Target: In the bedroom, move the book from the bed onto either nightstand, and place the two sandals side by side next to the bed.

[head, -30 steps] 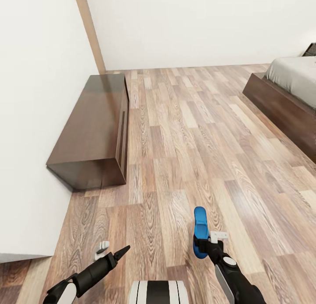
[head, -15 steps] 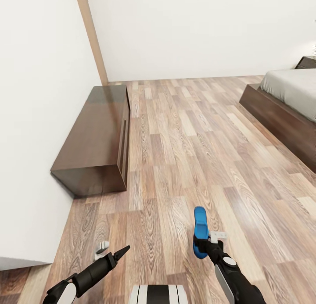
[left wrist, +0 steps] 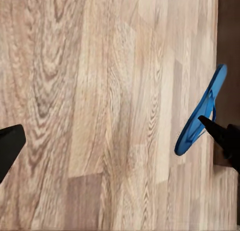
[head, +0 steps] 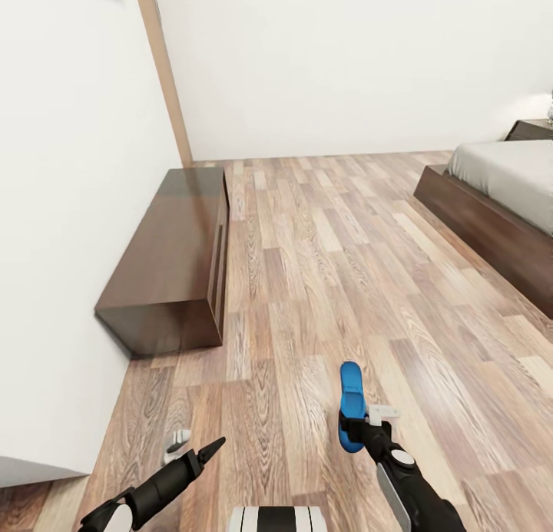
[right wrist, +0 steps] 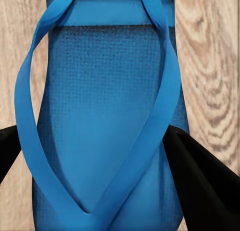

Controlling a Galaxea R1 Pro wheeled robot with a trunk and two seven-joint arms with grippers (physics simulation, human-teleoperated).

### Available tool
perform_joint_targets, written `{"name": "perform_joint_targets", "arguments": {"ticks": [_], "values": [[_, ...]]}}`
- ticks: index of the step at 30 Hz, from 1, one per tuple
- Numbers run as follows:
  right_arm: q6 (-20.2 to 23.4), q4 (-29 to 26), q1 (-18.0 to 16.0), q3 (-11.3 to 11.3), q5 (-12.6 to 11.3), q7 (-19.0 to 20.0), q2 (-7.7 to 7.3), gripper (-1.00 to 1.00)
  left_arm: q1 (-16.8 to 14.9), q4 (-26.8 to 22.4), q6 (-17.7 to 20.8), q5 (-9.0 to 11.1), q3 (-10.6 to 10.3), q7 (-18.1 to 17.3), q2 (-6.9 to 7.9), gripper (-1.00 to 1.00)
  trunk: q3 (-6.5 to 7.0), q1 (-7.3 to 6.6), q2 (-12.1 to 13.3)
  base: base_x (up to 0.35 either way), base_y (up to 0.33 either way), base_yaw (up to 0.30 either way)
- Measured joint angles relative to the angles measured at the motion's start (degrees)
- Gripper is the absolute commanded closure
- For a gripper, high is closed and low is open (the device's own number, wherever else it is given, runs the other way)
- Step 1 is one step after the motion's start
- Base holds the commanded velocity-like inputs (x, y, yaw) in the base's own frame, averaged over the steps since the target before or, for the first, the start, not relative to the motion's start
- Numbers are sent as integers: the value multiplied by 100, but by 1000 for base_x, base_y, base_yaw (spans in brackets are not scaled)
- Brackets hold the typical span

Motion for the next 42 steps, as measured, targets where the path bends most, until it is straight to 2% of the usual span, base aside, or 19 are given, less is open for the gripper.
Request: {"name": "perform_joint_targets", "arguments": {"ticks": [3,4,6,8,9,11,12,14,15,17,18,19,20,22,26,29,32,42], "values": [[8,-5,7,-3,-164,102,-32,100,0,291,-369,-7,5,8,4,-100,67,-8,4,0,0,0],[7,-8,13,-5,-304,238,-51,100,0,368,-450,-10,6,10,5,-100,89,-10,5,0,0,0],[7,-17,19,-9,-539,576,-177,100,0,450,-529,-13,2,12,5,-100,133,-16,8,0,0,0],[27,-16,21,-12,-803,1265,-530,100,1,505,-576,-17,-3,13,10,-100,177,-21,11,0,0,0],[47,-13,23,-8,-866,1480,-636,100,0,515,-583,-19,-5,13,11,-100,200,-23,12,0,0,0],[245,-1,27,-7,-1073,2279,-1007,100,0,537,-598,-21,-8,9,13,-100,244,-29,15,0,0,0],[544,4,31,-6,-1215,2908,-1247,100,1,552,-606,-24,-14,9,14,-100,266,-31,16,0,0,0],[706,15,34,-8,-1293,3376,-1368,100,0,602,-641,-69,-18,12,14,-100,310,-36,19,0,0,0],[775,137,46,-5,-1310,3766,-1423,100,0,748,-832,-303,-10,11,15,-100,332,-38,20,0,0,0],[781,494,52,-5,-1305,3950,-1441,100,0,882,-1058,-541,-6,17,8,-100,376,-43,23,0,0,0],[779,1006,51,-18,-1352,4030,-1449,100,0,998,-1277,-713,-5,21,1,-100,399,-47,24,0,0,0],[770,1483,56,8,-1297,4045,-1450,100,0,1022,-1342,-749,-3,22,0,-100,420,-48,26,0,0,0],[767,1497,52,-10,-1343,4049,-1451,100,0,1032,-1368,-761,-5,22,-1,-100,443,-52,27,0,0,0],[706,1932,55,5,-1311,4060,-1449,100,0,1053,-1437,-793,-11,25,-2,-100,487,-56,30,0,0,0],[223,2416,53,-2,-1331,4061,-1450,100,0,1075,-1577,-855,-13,34,-3,-100,576,-67,35,0,0,0],[36,2551,53,-5,-1350,4059,-1449,100,0,1248,-1709,-908,-11,48,-4,-100,643,-75,39,0,0,0],[-27,2597,53,-6,-1355,4053,-1445,100,0,1447,-2070,-910,-9,53,-12,-100,709,-82,43,0,0,0],[-32,2604,53,-6,-1352,4048,-1444,100,0,1545,-2120,-901,-9,54,-12,-100,931,-108,56,0,0,0]]}}
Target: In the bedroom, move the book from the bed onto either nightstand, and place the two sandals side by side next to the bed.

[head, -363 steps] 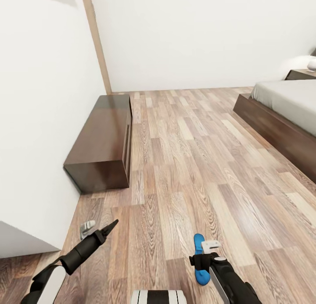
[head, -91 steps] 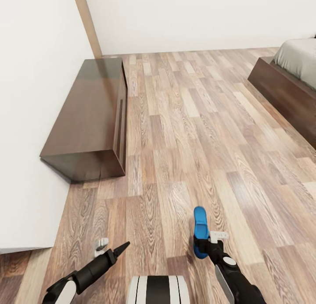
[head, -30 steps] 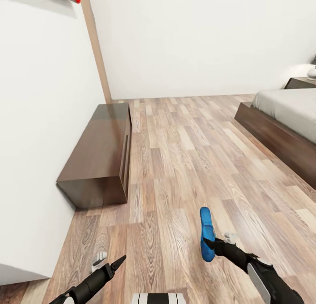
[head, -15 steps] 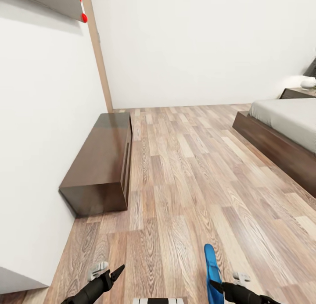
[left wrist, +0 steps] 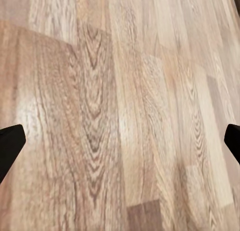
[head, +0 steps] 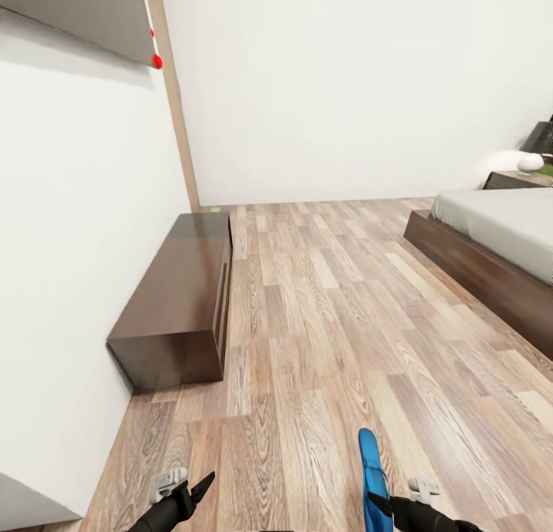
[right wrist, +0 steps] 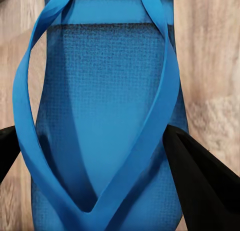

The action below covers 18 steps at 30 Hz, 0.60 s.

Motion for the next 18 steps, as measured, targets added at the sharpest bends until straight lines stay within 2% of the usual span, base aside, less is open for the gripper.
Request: {"name": "perform_joint_targets", "arguments": {"ticks": [2,18], "values": [[-1,3,0,0,2,-1,0,100,0,14,0,0,0,0,0,-100,44,-6,4,0,0,0],[-27,15,0,2,10,-41,23,100,0,30,0,0,-7,48,-3,-100,332,-356,645,0,0,0]]}}
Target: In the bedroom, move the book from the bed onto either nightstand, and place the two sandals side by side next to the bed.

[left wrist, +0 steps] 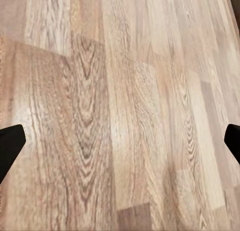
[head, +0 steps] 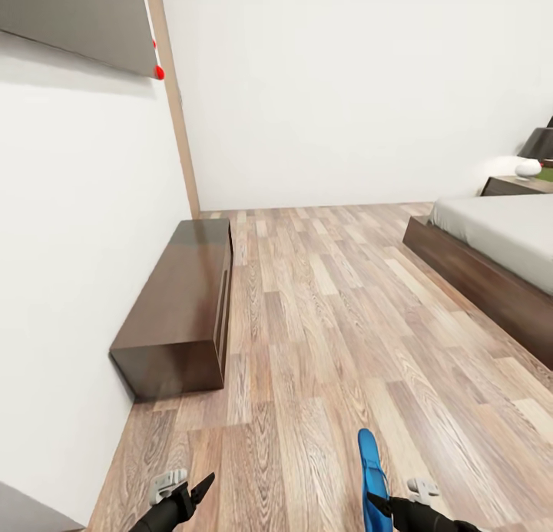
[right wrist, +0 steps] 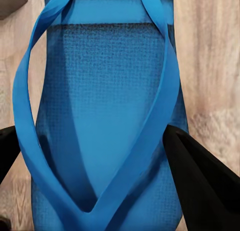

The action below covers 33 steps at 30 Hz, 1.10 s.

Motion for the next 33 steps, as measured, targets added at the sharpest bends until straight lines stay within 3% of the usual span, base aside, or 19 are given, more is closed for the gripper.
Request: {"name": "perform_joint_targets", "arguments": {"ticks": [3,6,9,12,15,19,33], "values": [[-9,66,0,4,9,-13,22,100,0,3,0,-4,-7,206,-27,-100,54,-66,120,0,0,0],[-81,427,2,30,23,-121,42,100,0,81,0,-112,-20,796,-152,-100,107,-132,241,0,0,0],[-190,570,1,31,14,-631,46,100,0,213,-1,-717,-25,1189,-256,-100,161,-198,361,0,0,0],[-222,612,1,39,25,-1212,47,100,1,553,-68,-1588,-19,1379,-305,-100,215,-264,481,0,0,0],[-230,623,0,37,25,-1404,50,100,1,723,-258,-1964,-14,1441,-321,-100,269,-329,602,0,0,0],[-310,629,0,26,2,-1452,48,100,0,790,-374,-2091,-6,1509,-324,-100,341,-417,762,0,0,0],[-514,834,2,35,10,-1456,48,100,1,818,-393,-2113,-1,1623,-328,-100,592,-725,1324,0,0,0]]}}
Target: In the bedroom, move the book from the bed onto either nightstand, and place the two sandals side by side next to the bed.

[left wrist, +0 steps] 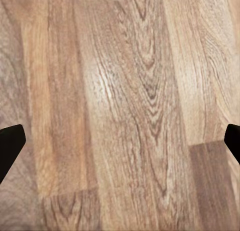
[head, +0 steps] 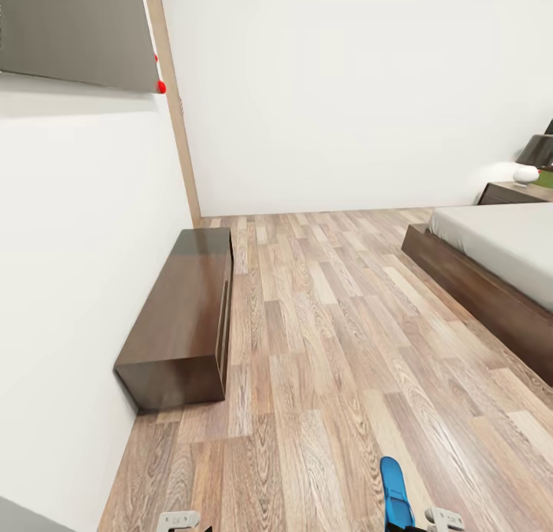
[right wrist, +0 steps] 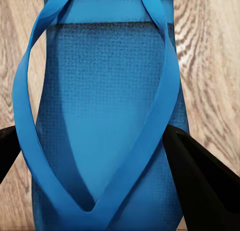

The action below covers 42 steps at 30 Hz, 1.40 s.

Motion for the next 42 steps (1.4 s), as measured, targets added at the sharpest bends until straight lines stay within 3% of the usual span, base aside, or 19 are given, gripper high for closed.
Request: {"name": "perform_joint_targets", "arguments": {"ticks": [7,22,33,42], "values": [[-1,19,0,-6,-24,9,0,100,0,1,0,0,0,8,6,-100,126,-154,281,0,0,16],[-1,22,-2,-2,-21,26,1,100,2,-5,-8,2,7,10,8,-100,126,-154,282,0,0,263],[0,20,0,-3,-15,26,0,100,0,0,-9,10,8,6,7,-100,126,-154,282,0,0,52],[-1,22,-2,0,-12,26,1,100,2,-2,-8,9,8,5,8,-100,126,-154,282,0,0,249]]}}
